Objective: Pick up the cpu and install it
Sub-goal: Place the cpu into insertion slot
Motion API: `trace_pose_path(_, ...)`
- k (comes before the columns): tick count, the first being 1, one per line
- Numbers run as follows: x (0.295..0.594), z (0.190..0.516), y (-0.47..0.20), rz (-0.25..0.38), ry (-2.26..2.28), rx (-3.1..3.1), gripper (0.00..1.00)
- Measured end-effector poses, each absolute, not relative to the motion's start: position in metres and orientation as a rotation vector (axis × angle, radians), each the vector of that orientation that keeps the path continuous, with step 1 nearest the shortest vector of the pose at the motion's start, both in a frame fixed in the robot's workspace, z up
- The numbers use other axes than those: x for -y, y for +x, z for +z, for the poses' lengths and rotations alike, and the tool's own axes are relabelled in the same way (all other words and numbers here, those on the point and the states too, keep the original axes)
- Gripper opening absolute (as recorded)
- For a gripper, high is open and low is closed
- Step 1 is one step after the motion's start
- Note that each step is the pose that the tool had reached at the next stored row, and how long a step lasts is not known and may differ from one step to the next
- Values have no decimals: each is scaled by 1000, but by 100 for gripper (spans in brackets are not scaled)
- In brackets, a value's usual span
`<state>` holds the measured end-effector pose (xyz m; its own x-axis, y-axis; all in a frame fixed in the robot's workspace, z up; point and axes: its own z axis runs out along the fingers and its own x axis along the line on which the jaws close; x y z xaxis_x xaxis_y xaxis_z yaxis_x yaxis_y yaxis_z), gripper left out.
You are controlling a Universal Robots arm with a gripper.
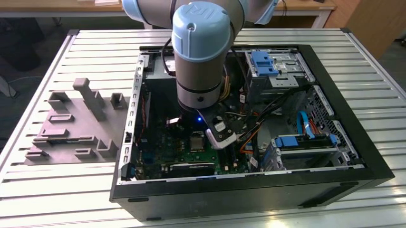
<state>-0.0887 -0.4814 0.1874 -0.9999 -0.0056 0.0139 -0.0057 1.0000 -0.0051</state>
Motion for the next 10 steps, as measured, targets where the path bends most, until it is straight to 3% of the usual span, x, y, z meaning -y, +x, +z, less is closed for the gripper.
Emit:
trace_pose_path(8, 481, 187, -89, 8, 9, 3128, 48)
trace_pose_path(9, 481, 187, -89, 8, 9, 3128, 55)
trace_pose_path(10, 481, 187, -89, 9, 9, 3128, 55)
